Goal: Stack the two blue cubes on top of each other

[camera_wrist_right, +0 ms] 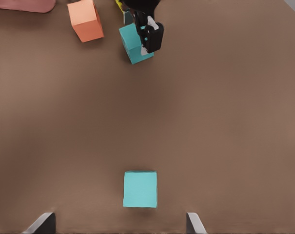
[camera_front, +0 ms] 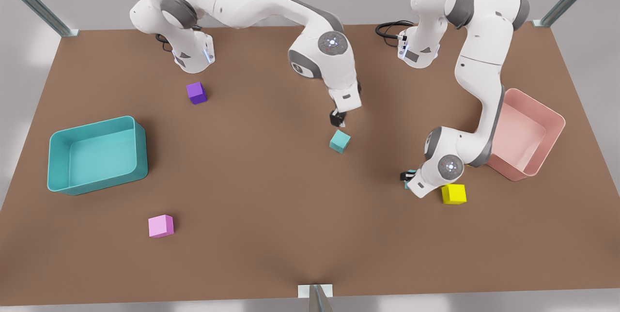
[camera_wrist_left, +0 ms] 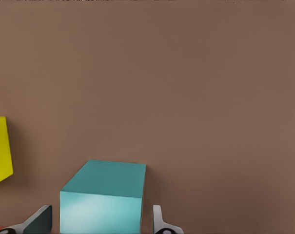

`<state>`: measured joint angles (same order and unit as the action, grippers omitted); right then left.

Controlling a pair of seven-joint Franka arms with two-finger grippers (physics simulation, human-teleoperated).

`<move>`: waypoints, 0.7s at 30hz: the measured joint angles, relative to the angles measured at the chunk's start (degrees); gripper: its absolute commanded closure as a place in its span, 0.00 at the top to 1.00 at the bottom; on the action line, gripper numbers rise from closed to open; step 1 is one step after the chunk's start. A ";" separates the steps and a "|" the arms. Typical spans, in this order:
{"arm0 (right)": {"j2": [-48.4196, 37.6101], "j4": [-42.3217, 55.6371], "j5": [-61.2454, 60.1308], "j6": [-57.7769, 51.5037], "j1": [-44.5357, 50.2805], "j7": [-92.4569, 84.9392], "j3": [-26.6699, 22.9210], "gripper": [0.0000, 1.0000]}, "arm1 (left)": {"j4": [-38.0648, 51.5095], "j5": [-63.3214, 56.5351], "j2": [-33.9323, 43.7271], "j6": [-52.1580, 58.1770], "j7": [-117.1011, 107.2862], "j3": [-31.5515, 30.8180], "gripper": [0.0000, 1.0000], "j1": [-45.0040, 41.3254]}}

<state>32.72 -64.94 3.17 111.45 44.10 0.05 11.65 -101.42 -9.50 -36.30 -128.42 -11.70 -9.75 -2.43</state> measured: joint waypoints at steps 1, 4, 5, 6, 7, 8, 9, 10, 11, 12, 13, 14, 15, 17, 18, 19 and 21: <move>-6.81 -0.04 -0.96 -5.08 -6.03 0.18 0.12 1.00 | -0.01 -0.04 -0.20 -0.37 0.02 0.02 1.00 0.07; -28.99 -1.62 -5.18 -23.71 -38.98 0.16 -1.41 1.00 | -0.03 -0.11 -1.01 -1.17 0.06 0.06 1.00 0.29; -37.72 -8.38 -5.59 -28.71 -51.53 -0.34 -3.54 1.00 | -0.03 -0.12 -1.15 -1.35 0.08 0.07 1.00 0.31; -47.35 -21.82 -5.16 -30.96 -61.40 -1.01 -4.90 1.00 | 0.00 -0.13 -1.32 -1.51 0.09 0.04 1.00 0.32; -54.41 -37.44 -4.84 -30.35 -59.08 -1.67 -5.61 1.00 | 0.03 -0.13 -1.47 -1.62 0.09 0.02 1.00 0.30; -57.71 -49.96 -4.59 -27.98 -57.89 -2.29 -5.71 1.00 | 0.04 -0.14 -1.59 -1.71 0.10 0.01 1.00 0.26; -58.68 -57.60 -4.41 -25.21 -57.36 -2.87 -5.69 1.00 | 0.05 -0.14 -1.71 -1.79 0.10 0.00 1.00 0.25; -58.34 -61.50 -4.27 -22.47 -57.12 -3.42 -5.42 1.00 | 0.06 -0.14 -1.89 -1.87 0.10 0.00 0.99 0.23; -57.88 -63.50 -4.16 -19.93 -57.47 -3.89 -5.21 1.00 | 0.08 -0.20 -1.99 -1.93 0.06 0.00 0.77 0.22; -57.40 -64.49 -4.08 -17.70 -57.85 -4.21 -5.03 1.00 | 0.17 -0.30 -2.03 -1.98 -0.01 0.00 0.68 0.24; -56.84 -64.87 -4.00 -15.84 -58.04 -3.97 -4.14 1.00 | 0.28 -0.39 -2.05 -2.02 -0.10 -0.01 0.67 0.28; -56.65 -64.85 -3.93 -14.46 -58.08 -3.68 -3.20 1.00 | 0.37 -0.44 -2.04 -2.05 -0.18 0.00 0.67 0.30; -56.61 -64.80 -3.87 -13.39 -58.18 -3.40 -2.75 1.00 | 0.50 -0.48 -1.95 -2.03 -0.25 0.00 0.67 0.31; -56.26 -64.68 -3.81 -11.74 -57.91 -2.89 -2.16 1.00 | 1.86 -0.50 -1.23 -1.13 -0.42 -0.02 0.67 0.09; -55.69 -64.45 -3.79 -11.11 -57.71 -2.66 -1.44 1.00 | 3.72 -0.34 -0.98 -0.11 -0.53 -0.26 0.68 -0.13; -55.34 -64.28 -3.78 -10.59 -57.60 -2.43 -1.02 1.00 | 6.17 -0.20 -0.90 1.11 -0.81 -1.54 0.68 -0.20; -54.94 -64.02 -3.77 -9.84 -57.64 -2.03 -0.69 1.00 | 12.70 0.01 -0.96 5.03 -1.89 -6.05 0.69 -0.34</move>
<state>-22.22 -128.96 -0.59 101.61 -13.54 -1.98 10.97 -88.72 -9.50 -37.26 -123.39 -13.59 -15.79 -2.77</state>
